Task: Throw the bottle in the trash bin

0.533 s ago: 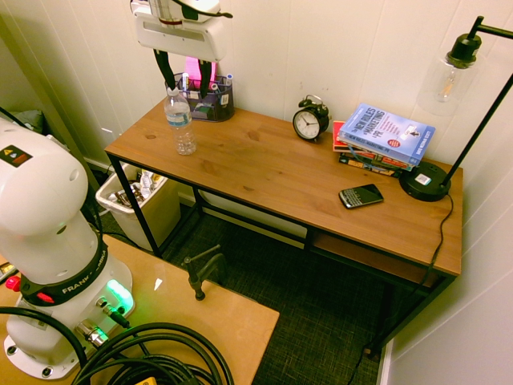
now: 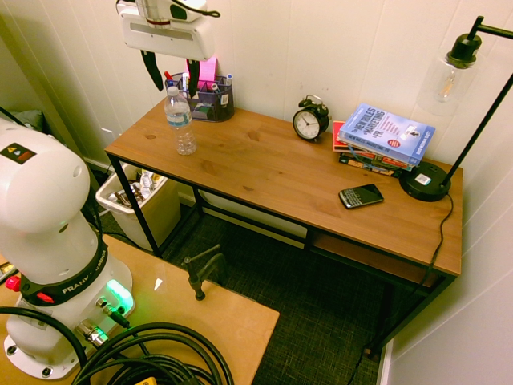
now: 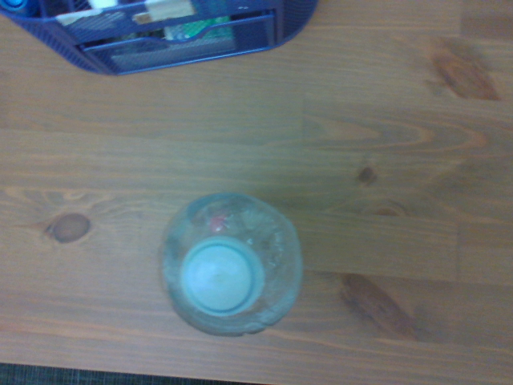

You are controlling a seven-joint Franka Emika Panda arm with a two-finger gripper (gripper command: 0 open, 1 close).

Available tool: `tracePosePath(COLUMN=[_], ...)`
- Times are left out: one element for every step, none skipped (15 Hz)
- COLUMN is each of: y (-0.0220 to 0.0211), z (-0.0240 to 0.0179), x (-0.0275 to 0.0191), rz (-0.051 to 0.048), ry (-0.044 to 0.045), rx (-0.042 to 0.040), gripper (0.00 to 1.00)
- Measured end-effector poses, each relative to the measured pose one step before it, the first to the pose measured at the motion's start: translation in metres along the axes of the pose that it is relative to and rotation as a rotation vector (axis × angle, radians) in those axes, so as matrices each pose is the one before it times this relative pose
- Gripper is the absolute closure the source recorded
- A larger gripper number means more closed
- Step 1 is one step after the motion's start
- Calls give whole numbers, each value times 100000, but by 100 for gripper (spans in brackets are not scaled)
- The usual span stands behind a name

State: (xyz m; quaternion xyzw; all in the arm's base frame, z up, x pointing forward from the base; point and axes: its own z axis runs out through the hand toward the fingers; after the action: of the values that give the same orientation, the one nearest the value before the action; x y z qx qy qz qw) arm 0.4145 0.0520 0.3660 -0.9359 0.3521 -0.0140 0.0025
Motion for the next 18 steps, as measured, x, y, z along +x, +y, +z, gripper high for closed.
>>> tracePosePath(y=[-501,-410,-430,-486,-598,-685,-788,-864,-937,-856,-750,-658,-429,-142,91,227,184,68], z=[363,510,624,760,819,735,711,651,527,468,510,346,199,103,64,97,32,9], x=[-469,-213,-45,89,203,323,391,421,382,337,223,89,1,-45,-18,94,169,82], rz=[-1406,-808,-713,-622,-592,-515,-578,-723,-565,-165,426,631,389,411,682,783,291,-71], ry=[-516,-765,-982,-834,-822,-737,-649,-451,-2,756,1116,877,667,381,356,-79,362,300], rx=[-686,-762,-811,-527,-325,-141,-29,117,413,61,-983,-1374,-965,-953,-1285,-1303,-660,-242], gripper=[0,0,0,0,0,0,0,0,0,0,0,0,0,0,0,0,100,100])
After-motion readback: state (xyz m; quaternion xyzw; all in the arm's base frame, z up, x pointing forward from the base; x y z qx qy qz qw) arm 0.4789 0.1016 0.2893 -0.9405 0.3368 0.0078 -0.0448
